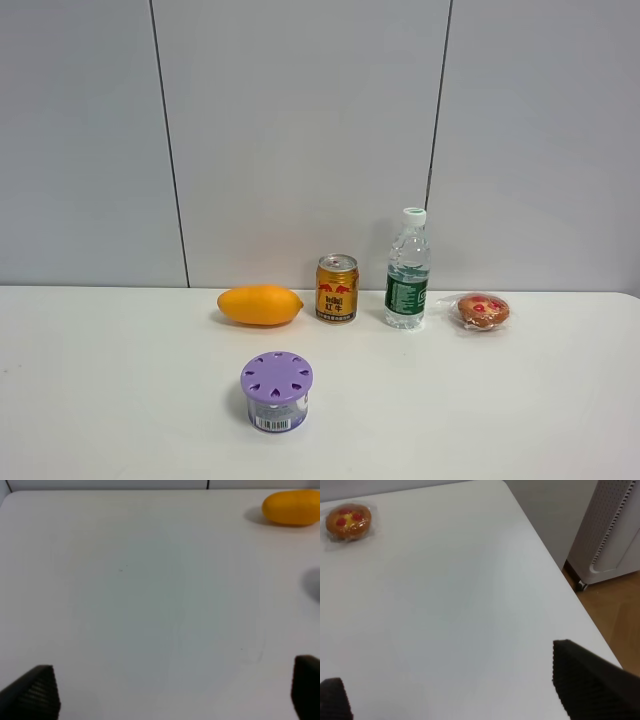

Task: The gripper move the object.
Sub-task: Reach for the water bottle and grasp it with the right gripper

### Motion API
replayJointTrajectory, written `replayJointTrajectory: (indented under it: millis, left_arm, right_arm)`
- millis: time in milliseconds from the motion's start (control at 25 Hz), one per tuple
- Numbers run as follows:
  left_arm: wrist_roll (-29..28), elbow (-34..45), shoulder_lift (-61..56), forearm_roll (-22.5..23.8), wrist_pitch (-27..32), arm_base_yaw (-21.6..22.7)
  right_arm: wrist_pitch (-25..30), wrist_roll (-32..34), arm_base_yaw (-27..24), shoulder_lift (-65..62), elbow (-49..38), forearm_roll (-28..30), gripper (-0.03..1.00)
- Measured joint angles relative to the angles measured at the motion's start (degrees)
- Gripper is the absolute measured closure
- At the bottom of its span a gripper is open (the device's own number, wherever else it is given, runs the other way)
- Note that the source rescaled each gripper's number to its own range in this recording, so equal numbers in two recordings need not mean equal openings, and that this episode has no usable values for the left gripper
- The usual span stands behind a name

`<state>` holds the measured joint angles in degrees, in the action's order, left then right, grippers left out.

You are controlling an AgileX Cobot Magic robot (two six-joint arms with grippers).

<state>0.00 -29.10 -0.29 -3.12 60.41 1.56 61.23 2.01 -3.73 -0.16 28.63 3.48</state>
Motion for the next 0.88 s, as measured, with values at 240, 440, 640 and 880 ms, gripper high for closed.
replayJointTrajectory:
  millis: [240,440,640,880]
  left_arm:
    - [0.34,0.0,0.0,0.0,0.0,0.0]
    - [0.34,0.0,0.0,0.0,0.0,0.0]
    - [0.0,0.0,0.0,0.0,0.0,0.0]
    - [0.0,0.0,0.0,0.0,0.0,0.0]
  right_arm:
    - [0.0,0.0,0.0,0.0,0.0,0.0,0.4]
    - [0.0,0.0,0.0,0.0,0.0,0.0,0.4]
    - [0.0,0.0,0.0,0.0,0.0,0.0,0.4]
    - [-0.14,-8.25,0.0,0.58,0.35,-6.22,0.4]
